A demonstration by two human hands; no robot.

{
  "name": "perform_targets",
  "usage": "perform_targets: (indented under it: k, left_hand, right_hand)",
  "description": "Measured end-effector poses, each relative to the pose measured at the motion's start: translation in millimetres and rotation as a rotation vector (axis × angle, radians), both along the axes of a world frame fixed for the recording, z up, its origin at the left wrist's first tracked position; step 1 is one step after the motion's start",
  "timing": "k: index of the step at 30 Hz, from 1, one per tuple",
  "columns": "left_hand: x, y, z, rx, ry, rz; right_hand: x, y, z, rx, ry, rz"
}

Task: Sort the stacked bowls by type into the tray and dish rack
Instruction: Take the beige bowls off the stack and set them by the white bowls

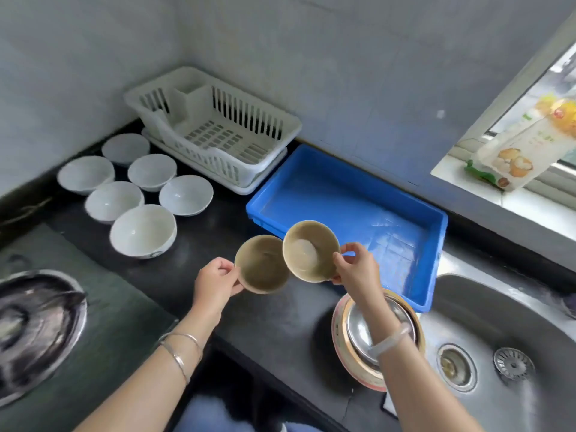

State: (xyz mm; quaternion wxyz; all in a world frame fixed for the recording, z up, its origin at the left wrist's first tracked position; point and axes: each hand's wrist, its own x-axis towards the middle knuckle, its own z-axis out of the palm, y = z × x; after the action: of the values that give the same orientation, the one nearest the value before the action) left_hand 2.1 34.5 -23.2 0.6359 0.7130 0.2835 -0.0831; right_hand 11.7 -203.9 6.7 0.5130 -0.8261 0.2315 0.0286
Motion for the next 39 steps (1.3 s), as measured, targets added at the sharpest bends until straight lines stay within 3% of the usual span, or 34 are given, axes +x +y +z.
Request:
perform_targets:
  k: [15, 33, 39]
  left_hand:
    - [1.7, 110.9, -43.8, -0.033, 0.12, 0.391]
    - [8.5, 125.1, -59.5, -0.05, 0.158, 0.455]
    - [10.5, 125.1, -55.6, -0.039, 0.152, 0.485]
  right_hand:
    - [100.9, 145.3, -47.9, 0.134, 0.241, 0.158]
    - [120.6, 184.7, -73.6, 0.176, 0.343, 0.1]
    - [120.0, 187.6, -77.8, 0.277, 0.364, 0.054]
